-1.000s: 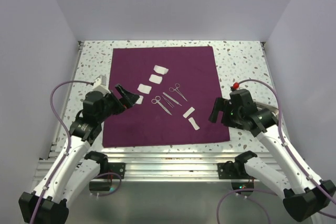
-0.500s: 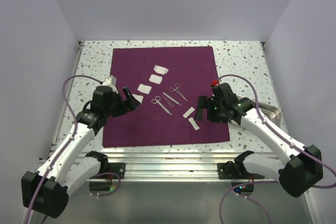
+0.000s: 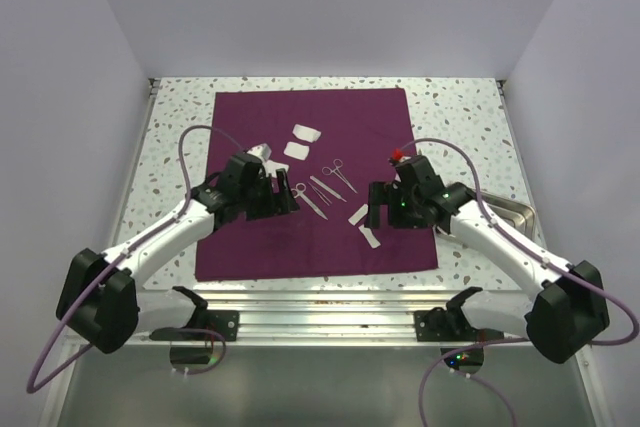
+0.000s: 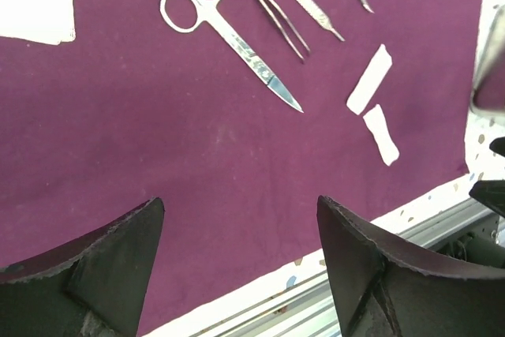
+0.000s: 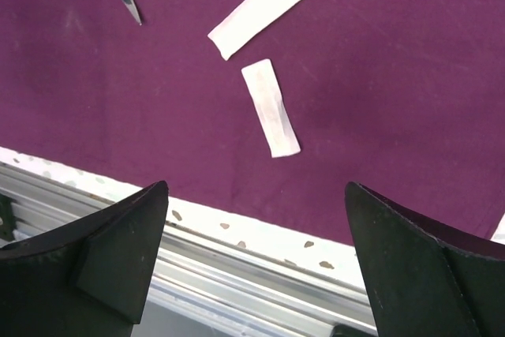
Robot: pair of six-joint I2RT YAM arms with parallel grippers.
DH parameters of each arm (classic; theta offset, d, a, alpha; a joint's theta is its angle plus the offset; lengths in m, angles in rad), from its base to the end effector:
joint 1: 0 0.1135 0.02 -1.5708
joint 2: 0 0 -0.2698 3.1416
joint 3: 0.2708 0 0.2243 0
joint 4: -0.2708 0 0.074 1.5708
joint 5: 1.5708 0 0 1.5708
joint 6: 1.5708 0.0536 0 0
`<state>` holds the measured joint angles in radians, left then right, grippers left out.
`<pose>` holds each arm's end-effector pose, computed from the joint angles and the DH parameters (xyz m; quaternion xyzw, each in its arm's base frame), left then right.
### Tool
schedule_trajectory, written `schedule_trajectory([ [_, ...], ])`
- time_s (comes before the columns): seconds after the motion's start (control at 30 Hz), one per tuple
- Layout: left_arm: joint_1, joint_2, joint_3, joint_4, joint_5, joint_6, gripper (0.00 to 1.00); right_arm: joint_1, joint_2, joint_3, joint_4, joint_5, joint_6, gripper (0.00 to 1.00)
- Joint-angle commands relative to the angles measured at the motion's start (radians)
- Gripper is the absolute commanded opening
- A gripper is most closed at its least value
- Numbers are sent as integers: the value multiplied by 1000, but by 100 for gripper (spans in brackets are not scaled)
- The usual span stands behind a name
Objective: Prepare the surgical pack
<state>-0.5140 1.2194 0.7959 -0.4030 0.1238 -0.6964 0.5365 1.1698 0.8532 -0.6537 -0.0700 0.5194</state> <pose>0.2014 -0.1213 0.2391 -0.0623 0.9279 -0.2539 0.2657 0.1792 0.1110 0.2465 -0.0185 0.9546 0.1778 0.2385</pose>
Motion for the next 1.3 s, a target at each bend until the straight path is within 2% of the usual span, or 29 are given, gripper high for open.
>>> schedule_trajectory([
  [0.0,-4,50,23,105,22,-44,81,3,50,52,72,-14,-62,97],
  [0.2,-6,219,129,66,-48,-136,79,3,189,128,115,-21,-99,85],
  [0.37,-8,393,317,-74,-148,-198,77,3,263,214,80,12,-116,77],
  [0.53,-21,618,614,-287,-125,-267,67,-1,307,312,-9,-19,-101,68],
  [0.57,-24,644,652,-310,-69,-284,63,-1,314,329,-30,-24,-102,67],
  [0.6,-34,669,689,-371,-67,-319,58,-1,314,343,-75,-17,-102,66],
  [0.67,-43,729,784,-425,-53,-374,54,-9,309,354,-122,-19,-91,63],
  [0.77,-63,790,868,-522,-78,-423,52,-26,289,342,-165,-45,-75,63],
  [0.8,-66,802,878,-564,-76,-437,49,-26,280,324,-172,-48,-64,63],
  [1.07,-77,882,897,-619,-64,-473,41,-43,202,225,-173,-57,-13,63],
  [1.27,-72,988,1074,-695,-85,-440,40,-49,185,244,-204,-45,5,63],
])
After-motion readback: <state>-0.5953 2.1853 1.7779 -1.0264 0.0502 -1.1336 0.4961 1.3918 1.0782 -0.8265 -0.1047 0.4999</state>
